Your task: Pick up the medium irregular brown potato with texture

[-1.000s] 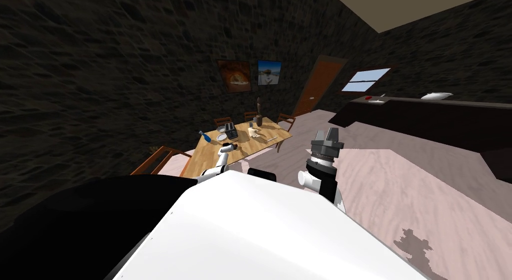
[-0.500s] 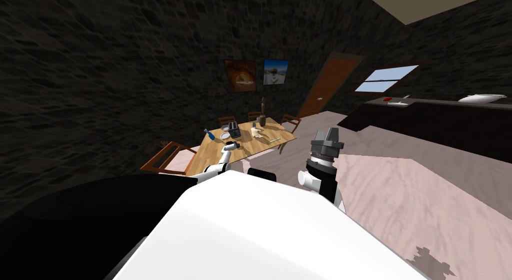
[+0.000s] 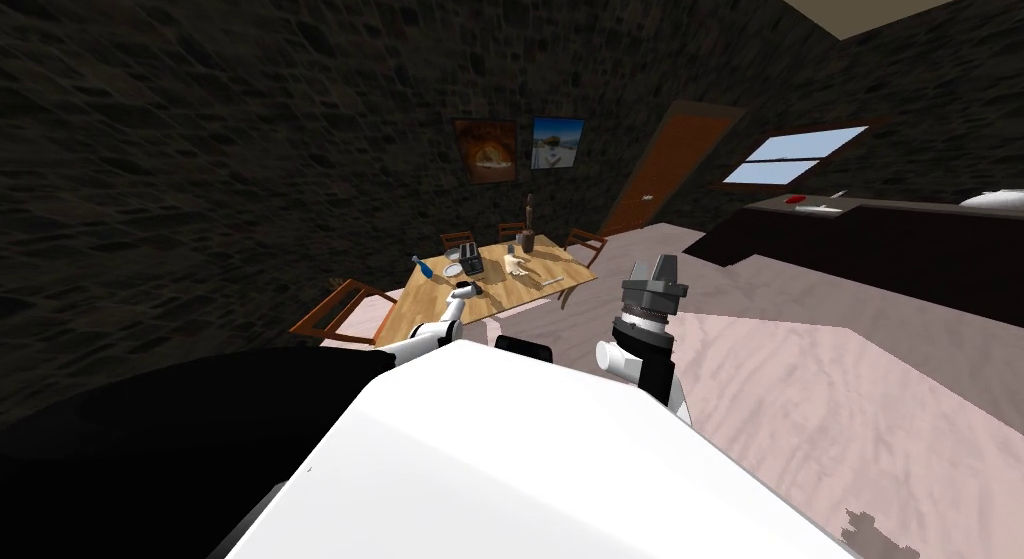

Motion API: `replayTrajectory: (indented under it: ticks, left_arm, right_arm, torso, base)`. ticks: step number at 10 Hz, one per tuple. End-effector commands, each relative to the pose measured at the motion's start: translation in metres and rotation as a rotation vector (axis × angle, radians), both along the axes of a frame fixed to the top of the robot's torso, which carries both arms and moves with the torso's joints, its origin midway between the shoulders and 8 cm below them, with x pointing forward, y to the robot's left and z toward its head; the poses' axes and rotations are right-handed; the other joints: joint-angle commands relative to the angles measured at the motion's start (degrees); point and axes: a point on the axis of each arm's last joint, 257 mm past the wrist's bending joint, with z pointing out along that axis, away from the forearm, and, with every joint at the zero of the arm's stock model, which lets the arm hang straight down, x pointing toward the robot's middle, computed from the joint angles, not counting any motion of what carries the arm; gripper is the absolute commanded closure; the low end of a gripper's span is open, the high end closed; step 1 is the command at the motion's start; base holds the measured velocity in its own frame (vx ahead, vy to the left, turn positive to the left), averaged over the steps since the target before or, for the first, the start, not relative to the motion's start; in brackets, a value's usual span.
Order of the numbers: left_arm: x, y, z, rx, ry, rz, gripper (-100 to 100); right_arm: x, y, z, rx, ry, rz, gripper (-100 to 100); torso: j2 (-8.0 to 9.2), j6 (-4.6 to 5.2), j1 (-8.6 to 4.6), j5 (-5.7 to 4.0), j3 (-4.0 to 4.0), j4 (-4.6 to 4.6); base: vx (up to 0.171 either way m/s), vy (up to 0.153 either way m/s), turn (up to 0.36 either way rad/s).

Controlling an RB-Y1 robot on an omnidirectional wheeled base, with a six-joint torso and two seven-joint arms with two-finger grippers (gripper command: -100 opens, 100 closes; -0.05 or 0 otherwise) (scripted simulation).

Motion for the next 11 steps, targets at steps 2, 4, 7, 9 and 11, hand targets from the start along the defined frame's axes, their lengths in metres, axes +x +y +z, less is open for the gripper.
replayTrajectory:
  ticks: [2,4,7,9,11]
  left_arm:
    - [0.015,-0.021,-0.001,-0.005,-0.008,-0.040,-100]
    - [0.006,-0.022,-0.012,-0.013,0.018,-0.037,-100]
    - [0.020,-0.038,-0.010,-0.012,0.008,-0.073,-100]
    - [0.036,-0.052,-0.002,-0.005,-0.013,-0.108,-100]
    - [0.047,-0.065,0.002,0.004,-0.023,-0.137,-100]
  right_arm:
    - [0.000,0.000,0.000,0.000,0.000,0.000,0]
    - [0.000,0.000,0.000,0.000,0.000,0.000,0]
    - [0.000,0.000,0.000,0.000,0.000,0.000,0]
    - [0.000,0.000,0.000,0.000,0.000,0.000,0]
    - [0.000,0.000,0.000,0.000,0.000,0.000,0]
  torso:
    - [0.04,-0.01,0.02,0.00,0.02,0.01]
    - [-0.01,-0.01,0.00,0.00,-0.01,0.00]
    - [-0.04,0.00,0.01,-0.01,-0.02,0.00]
    - [0.05,-0.01,0.01,0.00,0.03,0.01]
    - [-0.01,0.00,-0.01,0.00,-0.01,0.00]
  base:
    - [0.008,0.000,0.126]
    - [0.017,-0.005,0.040]
    - [0.019,-0.004,0.106]
    - [0.010,-0.002,0.131]
    - [0.026,-0.010,0.152]
